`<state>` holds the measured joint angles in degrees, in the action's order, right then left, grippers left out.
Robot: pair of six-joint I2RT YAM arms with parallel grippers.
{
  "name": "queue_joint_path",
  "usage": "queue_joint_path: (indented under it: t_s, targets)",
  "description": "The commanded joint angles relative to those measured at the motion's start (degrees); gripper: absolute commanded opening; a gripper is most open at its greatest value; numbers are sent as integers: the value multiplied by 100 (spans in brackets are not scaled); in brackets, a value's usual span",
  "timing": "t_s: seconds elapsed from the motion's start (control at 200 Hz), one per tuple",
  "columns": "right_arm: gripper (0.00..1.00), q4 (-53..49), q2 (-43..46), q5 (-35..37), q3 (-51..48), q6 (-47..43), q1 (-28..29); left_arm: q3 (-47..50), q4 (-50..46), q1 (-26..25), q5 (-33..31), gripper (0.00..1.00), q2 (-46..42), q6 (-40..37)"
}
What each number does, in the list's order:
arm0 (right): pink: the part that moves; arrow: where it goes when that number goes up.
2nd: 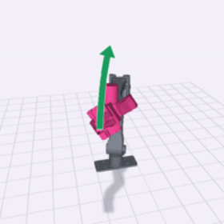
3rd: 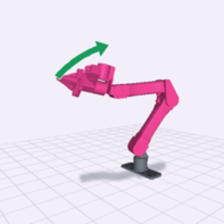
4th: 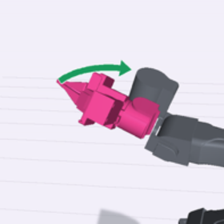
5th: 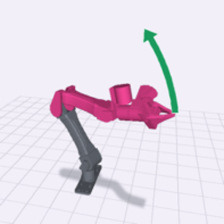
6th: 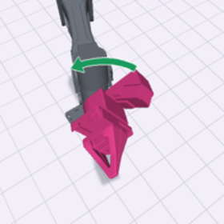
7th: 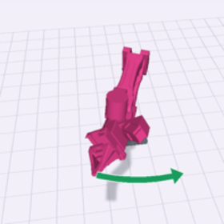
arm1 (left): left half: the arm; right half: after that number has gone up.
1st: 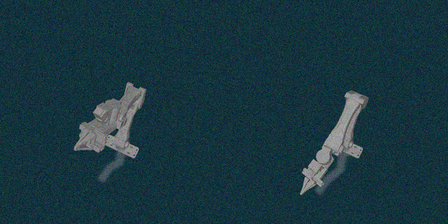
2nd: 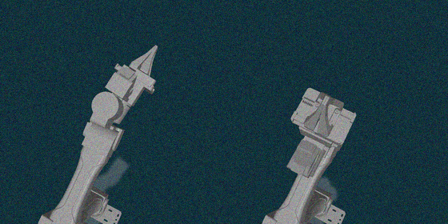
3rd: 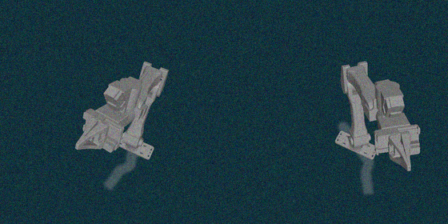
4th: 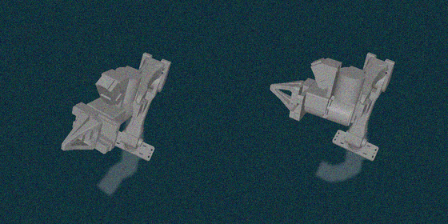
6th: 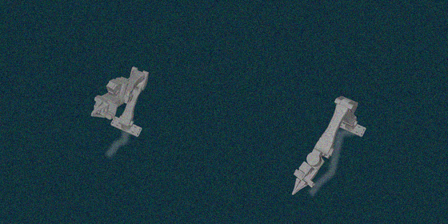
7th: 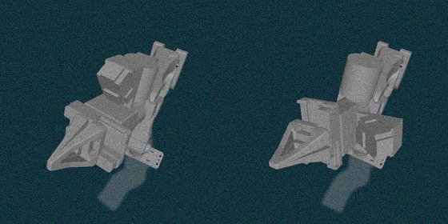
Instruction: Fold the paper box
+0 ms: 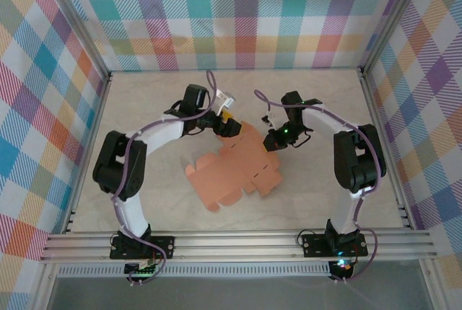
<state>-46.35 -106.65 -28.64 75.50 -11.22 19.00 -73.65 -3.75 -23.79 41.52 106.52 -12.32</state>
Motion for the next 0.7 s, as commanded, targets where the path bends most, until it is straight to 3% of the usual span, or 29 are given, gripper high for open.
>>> queue_joint_path:
  t_s: [0.0,0.16,0.695]
  targets:
    - [0,-32,179,-45,193,-126,59,-779,-1047,113,660,81,439,-795]
    - [0,-24,154,-69,224,-102,63,-1341,-1733,109,783,80,949,-979]
    - [0,-23,-9,-106,329,-10,103,-807,-1541,-428,545,63,669,-767]
